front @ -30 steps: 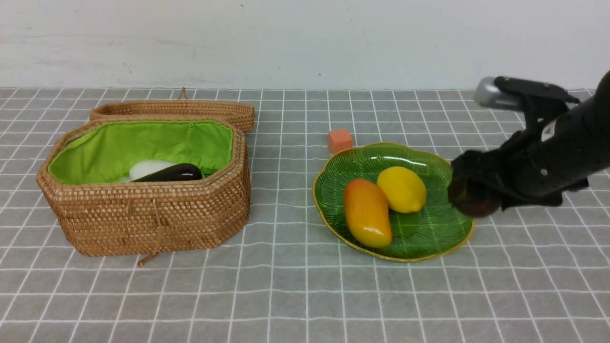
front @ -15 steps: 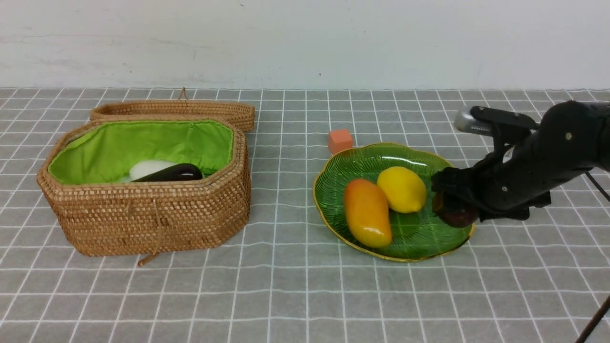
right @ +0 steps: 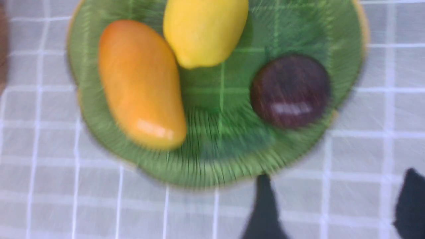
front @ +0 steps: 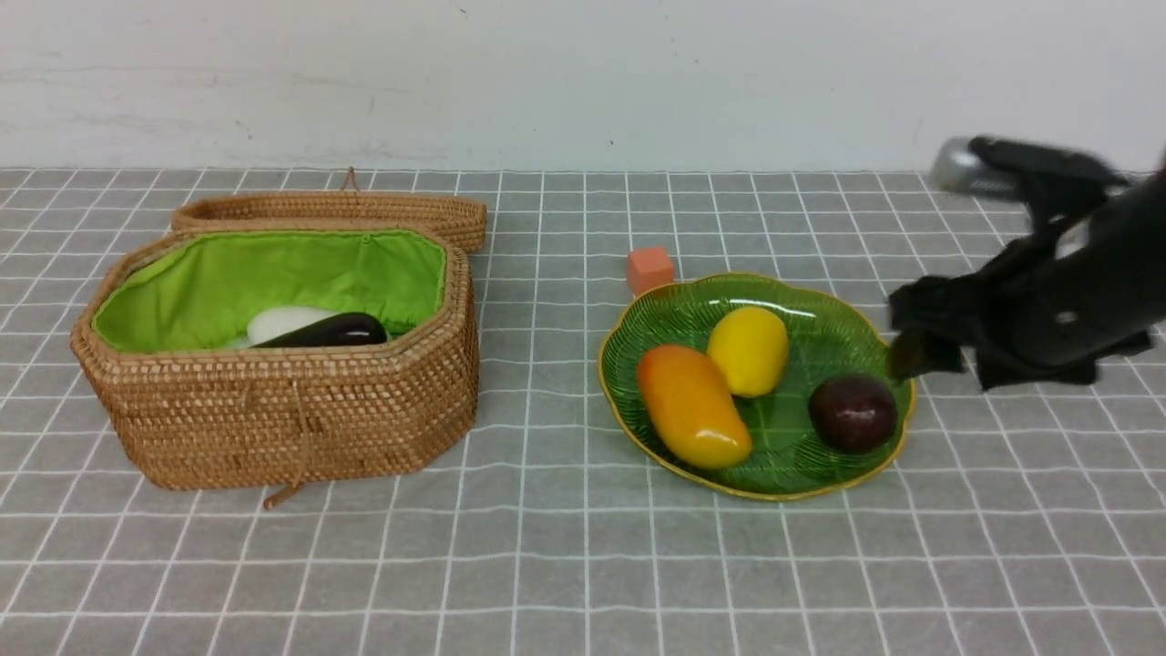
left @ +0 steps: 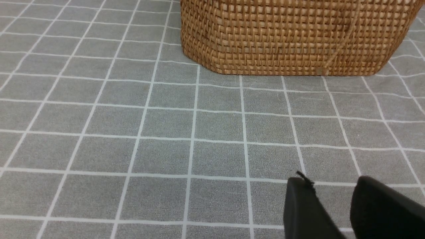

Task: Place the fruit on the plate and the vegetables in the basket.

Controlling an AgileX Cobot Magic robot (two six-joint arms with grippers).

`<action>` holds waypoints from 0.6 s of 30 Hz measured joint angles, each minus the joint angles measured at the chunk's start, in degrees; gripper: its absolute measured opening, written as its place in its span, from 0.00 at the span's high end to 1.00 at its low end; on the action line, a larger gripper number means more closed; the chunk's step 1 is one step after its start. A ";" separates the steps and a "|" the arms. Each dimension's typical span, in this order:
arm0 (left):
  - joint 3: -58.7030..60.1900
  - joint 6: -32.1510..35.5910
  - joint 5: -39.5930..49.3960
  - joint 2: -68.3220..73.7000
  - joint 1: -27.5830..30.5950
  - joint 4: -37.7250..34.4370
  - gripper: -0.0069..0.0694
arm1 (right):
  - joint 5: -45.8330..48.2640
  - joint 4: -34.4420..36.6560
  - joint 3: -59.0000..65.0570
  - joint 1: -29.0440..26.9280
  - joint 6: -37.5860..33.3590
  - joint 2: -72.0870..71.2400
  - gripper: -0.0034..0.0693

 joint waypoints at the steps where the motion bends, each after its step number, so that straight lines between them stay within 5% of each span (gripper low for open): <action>1: 0.00 0.00 0.00 0.00 0.00 0.00 0.62 | 2.29 -0.65 0.08 0.00 -0.07 -2.81 0.40; 9: 0.00 0.00 0.00 0.00 0.00 0.00 0.61 | 10.34 -1.73 8.64 0.00 -0.15 -27.19 0.95; 18: 0.00 0.00 0.00 0.00 0.00 0.00 0.60 | 4.26 -2.12 25.52 0.00 -0.15 -45.59 0.98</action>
